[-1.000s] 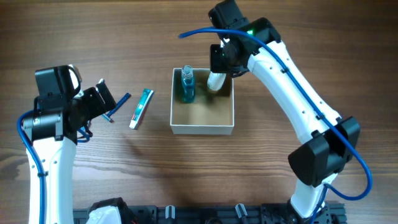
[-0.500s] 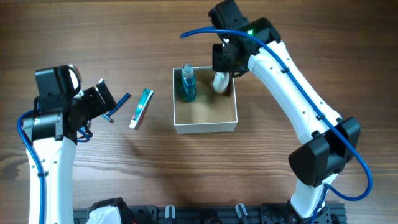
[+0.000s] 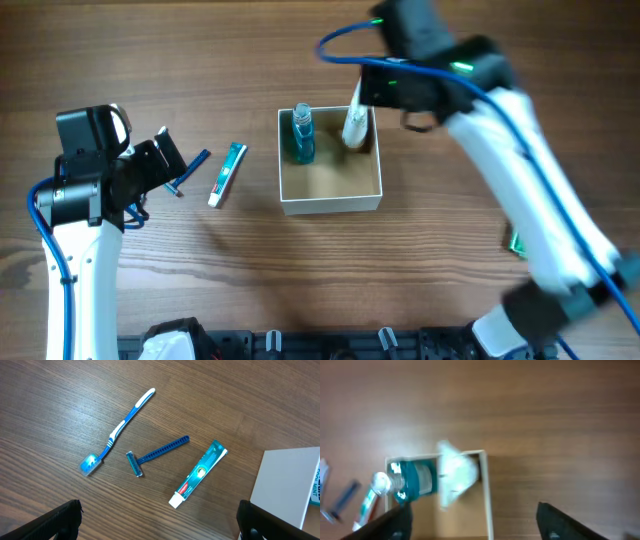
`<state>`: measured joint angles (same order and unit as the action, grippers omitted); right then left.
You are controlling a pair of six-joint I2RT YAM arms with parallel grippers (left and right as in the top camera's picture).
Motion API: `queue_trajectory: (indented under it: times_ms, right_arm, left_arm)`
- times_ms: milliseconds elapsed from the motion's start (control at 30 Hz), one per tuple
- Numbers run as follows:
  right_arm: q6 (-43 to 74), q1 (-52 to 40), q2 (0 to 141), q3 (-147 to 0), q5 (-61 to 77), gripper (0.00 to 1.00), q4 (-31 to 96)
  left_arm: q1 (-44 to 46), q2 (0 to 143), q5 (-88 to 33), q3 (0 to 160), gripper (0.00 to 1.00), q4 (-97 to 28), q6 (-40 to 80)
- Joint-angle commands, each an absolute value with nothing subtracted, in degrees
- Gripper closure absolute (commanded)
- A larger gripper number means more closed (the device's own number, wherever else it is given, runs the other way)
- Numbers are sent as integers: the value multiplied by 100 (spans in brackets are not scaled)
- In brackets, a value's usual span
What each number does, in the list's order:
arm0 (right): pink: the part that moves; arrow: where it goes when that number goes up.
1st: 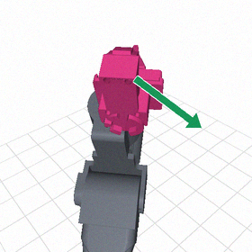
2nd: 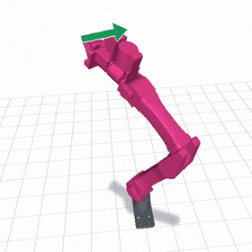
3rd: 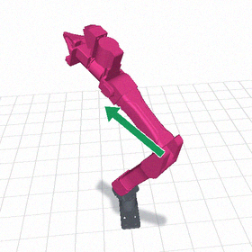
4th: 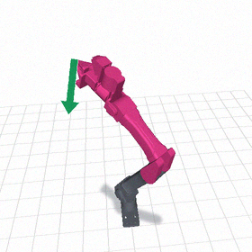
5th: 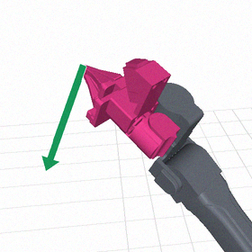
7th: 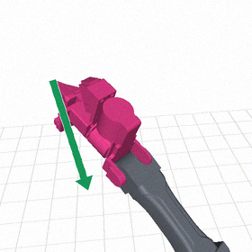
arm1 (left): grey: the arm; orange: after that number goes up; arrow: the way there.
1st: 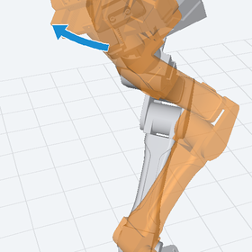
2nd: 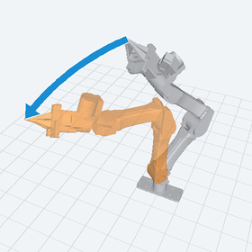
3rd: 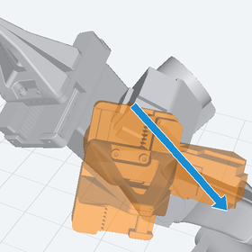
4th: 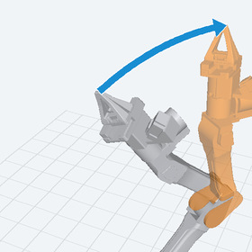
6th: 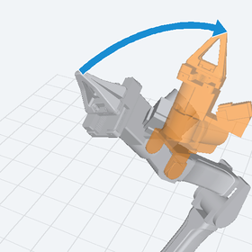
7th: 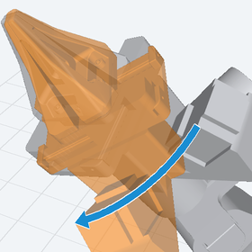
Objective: Pack container
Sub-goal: 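Place the Pantene tube upright in the box's back corner, then grasp the green soap box with the right gripper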
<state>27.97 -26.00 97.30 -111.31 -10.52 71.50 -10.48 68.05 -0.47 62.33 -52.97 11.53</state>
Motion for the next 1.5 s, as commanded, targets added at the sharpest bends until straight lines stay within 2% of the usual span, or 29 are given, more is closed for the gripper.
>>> queue_trajectory:
  times_ms: [0, 33, 133, 233, 467, 567, 700, 933, 1167, 1467]
  right_arm:
    - [3721, -1682, 8847, -11292, -1481, 5, 7655]
    - [3909, -1339, 8746, -11290, -1466, 0, 7940]
    - [3892, -377, 8580, -11100, -1328, 0, 8683]
    - [3586, -34, 8235, -10593, -1240, 0, 8965]
    - [3500, -34, 5813, -7804, -703, 0, 8042]
    - [3500, 172, 5441, -6687, -698, 0, 7452]
    - [3579, 1081, 5944, -6086, -683, 0, 7148]
    - [2766, 2689, 7526, -6014, -589, 0, 6648]
    - [2080, 2853, 8313, -5024, -373, 0, 5172]
    - [1684, 2853, 8521, -4335, -285, 0, 4123]
  left_arm:
    - [-1072, 6820, -14, 6344, 0, -5299, 1249]
    - [-1072, 6820, -14, 6344, 0, -5297, 1249]
    - [-1072, 6820, -14, 6344, 0, -5290, 1249]
    - [-1072, 6820, -14, 6344, 0, -5293, 1249]
    - [-1072, 6823, -14, 6344, 0, -5290, 1249]
    - [-1072, 6823, -14, 6344, 0, -5295, 1249]
    - [-1072, 6823, -14, 6344, 0, -5297, 1249]
    - [-1072, 6827, -14, 6344, 0, -5299, 1249]
    - [-1072, 6827, -14, 6344, 0, -5299, 1251]
    - [-1072, 6827, -14, 6344, 0, -5299, 1249]
